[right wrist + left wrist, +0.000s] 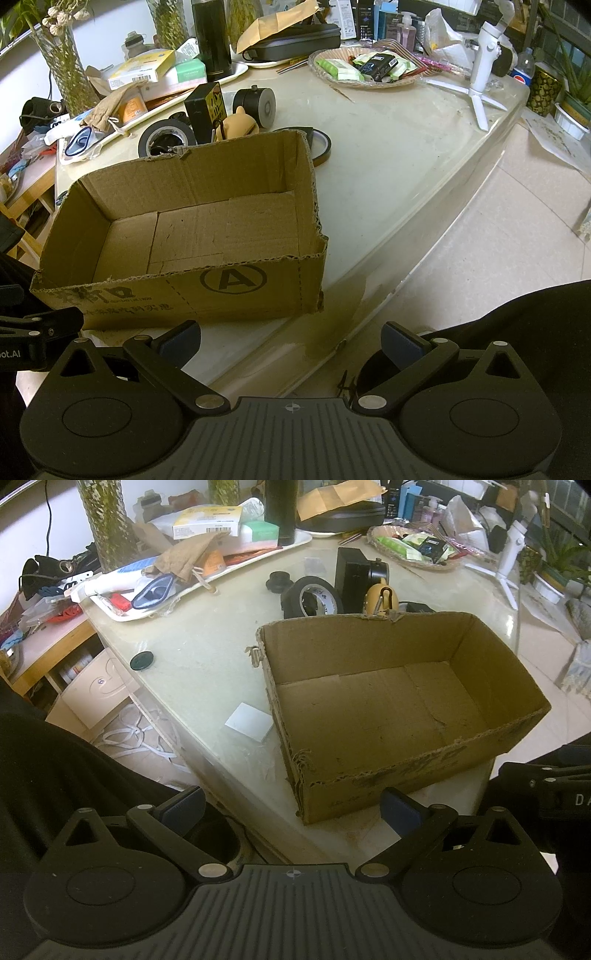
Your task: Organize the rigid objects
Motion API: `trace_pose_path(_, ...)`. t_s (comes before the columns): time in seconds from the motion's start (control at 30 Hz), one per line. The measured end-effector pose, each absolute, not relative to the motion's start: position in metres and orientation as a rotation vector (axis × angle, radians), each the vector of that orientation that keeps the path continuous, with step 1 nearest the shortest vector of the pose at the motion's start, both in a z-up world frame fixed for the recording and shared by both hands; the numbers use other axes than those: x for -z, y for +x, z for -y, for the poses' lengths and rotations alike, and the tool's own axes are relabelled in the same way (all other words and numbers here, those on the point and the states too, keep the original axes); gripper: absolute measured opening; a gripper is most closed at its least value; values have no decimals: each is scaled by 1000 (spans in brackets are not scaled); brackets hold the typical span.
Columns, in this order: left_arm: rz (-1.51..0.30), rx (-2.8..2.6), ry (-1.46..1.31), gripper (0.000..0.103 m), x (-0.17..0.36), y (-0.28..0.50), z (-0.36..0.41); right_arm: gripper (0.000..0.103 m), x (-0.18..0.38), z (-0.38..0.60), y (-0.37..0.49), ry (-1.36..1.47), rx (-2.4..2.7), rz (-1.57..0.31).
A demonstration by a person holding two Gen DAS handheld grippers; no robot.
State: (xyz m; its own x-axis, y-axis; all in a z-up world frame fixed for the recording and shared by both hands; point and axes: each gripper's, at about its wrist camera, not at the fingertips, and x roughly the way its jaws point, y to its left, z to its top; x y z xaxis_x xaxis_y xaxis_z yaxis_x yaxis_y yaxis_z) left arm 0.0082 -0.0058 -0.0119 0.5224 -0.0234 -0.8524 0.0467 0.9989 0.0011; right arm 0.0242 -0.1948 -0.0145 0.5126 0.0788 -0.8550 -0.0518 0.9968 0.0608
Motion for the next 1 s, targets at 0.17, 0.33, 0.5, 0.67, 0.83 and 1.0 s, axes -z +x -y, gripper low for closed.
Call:
trace_pose_path(0.17, -1016, 53, 18, 103, 11, 7, 5, 103, 15, 194, 24, 28, -79, -1028)
trace_pose_path(0.33, -1008, 54, 15, 103, 7, 5, 4, 103, 14, 191, 21, 15, -78, -1022)
trace_pose_path(0.5, -1000, 65, 18, 103, 0, 4, 5, 103, 7, 184, 21, -25, -92, -1008)
trace_pose_path(0.67, -982, 79, 7, 103, -8, 4, 5, 103, -4, 183, 24, -35, -113, -990)
trace_pose_path(0.83, -962, 88, 2, 103, -15, 7, 5, 103, -12, 186, 31, -38, -114, -969)
trace_pose_path(1.0, -937, 97, 20, 103, -22, 11, 6, 103, -18, 192, 42, -20, -113, -955)
